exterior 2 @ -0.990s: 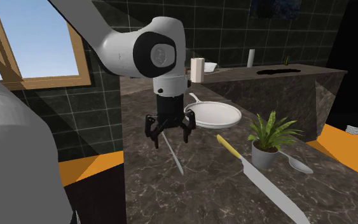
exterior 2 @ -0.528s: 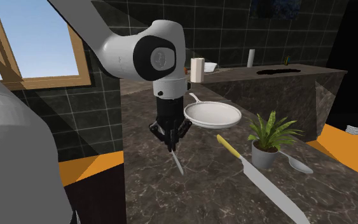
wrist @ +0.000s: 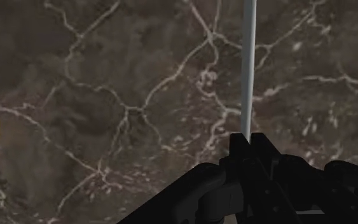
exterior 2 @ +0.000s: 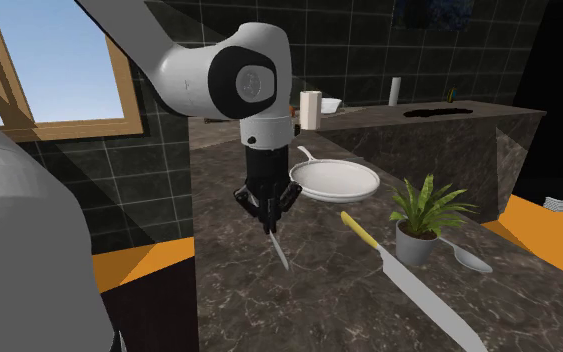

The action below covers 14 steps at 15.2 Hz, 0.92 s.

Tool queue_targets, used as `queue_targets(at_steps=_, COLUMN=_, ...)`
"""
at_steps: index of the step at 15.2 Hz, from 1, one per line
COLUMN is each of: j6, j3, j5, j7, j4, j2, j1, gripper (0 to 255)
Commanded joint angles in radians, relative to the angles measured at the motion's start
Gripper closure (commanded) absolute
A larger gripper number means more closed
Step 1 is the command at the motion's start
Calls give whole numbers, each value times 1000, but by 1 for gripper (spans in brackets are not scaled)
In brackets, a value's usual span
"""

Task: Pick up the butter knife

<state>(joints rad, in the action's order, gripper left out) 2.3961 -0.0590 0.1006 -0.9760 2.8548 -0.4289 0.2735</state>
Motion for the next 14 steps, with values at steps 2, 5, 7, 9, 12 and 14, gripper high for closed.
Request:
queue_targets(at_steps=2, j6=-56, j3=0, j5=-3, j7=-4, j4=-15, j2=-40, j1=0, gripper=255)
queue_targets(at_steps=5, j6=-112, j3=1, j5=-6, j7=-7, j4=-35, j2=-77, j1=2, gripper=255)
queue_targets(at_steps=7, j6=-148, j3=2, j5=-8, j7=-9, j4=-49, j2=-99, j1=2, gripper=255)
queue_targets(at_steps=9, j6=-184, j3=3, j5=-10, j7=-11, j4=-64, j2=-120, j1=3, gripper=255)
queue_targets(at_steps=12, j6=-236, j3=4, j5=-12, j7=-13, j4=-88, j2=-147, j1=4, gripper=255)
queue_targets(at_steps=14, j6=-238, j3=4, j5=-13, j7=-13, j4=-89, j2=-149, j1=4, gripper=255)
